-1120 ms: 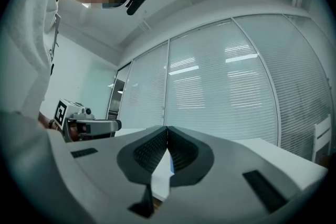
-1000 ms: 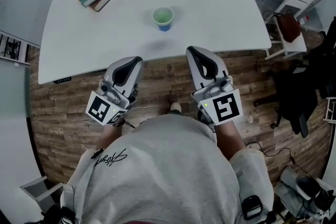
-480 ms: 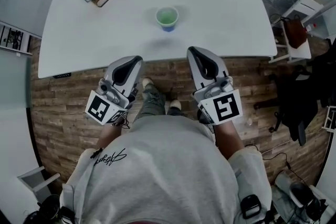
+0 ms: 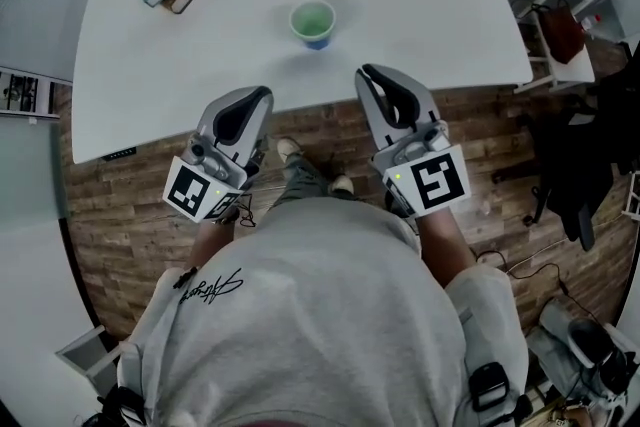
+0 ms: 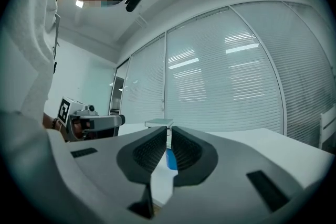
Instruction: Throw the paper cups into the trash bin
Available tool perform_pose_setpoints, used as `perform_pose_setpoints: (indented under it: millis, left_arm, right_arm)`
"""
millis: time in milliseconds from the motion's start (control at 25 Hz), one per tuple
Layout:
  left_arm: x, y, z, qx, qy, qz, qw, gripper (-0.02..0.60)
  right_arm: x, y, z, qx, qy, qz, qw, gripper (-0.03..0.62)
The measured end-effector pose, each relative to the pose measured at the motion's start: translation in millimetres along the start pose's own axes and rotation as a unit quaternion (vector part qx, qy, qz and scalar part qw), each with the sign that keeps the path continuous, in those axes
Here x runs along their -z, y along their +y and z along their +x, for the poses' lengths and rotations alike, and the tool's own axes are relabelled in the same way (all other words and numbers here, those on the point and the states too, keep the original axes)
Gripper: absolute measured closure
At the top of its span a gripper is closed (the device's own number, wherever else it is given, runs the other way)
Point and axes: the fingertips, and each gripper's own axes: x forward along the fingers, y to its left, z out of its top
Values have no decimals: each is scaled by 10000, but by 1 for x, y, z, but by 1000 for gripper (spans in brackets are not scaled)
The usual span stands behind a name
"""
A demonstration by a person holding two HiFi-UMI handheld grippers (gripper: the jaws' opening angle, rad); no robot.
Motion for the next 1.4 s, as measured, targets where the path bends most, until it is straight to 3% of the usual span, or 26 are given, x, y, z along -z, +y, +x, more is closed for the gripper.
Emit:
perform_pose_setpoints:
  millis: [200, 320, 960, 1400]
  left_arm:
    - [3, 10, -1, -61, 9, -74, 10000, 574]
    - [2, 14, -1, -83, -10, -102, 9999, 574]
    - [6, 26, -20, -362, 24, -139, 9992, 574]
    - [5, 35, -32, -517, 29, -124, 9986, 573]
  right_arm:
    - [10, -4, 6, 69, 114, 101, 9999, 574]
    - [18, -2, 13, -20, 279, 176, 9995, 513]
    - [43, -4, 42, -120, 691, 281, 9971, 364]
    - [61, -4, 59, -136, 972, 351, 9946, 332]
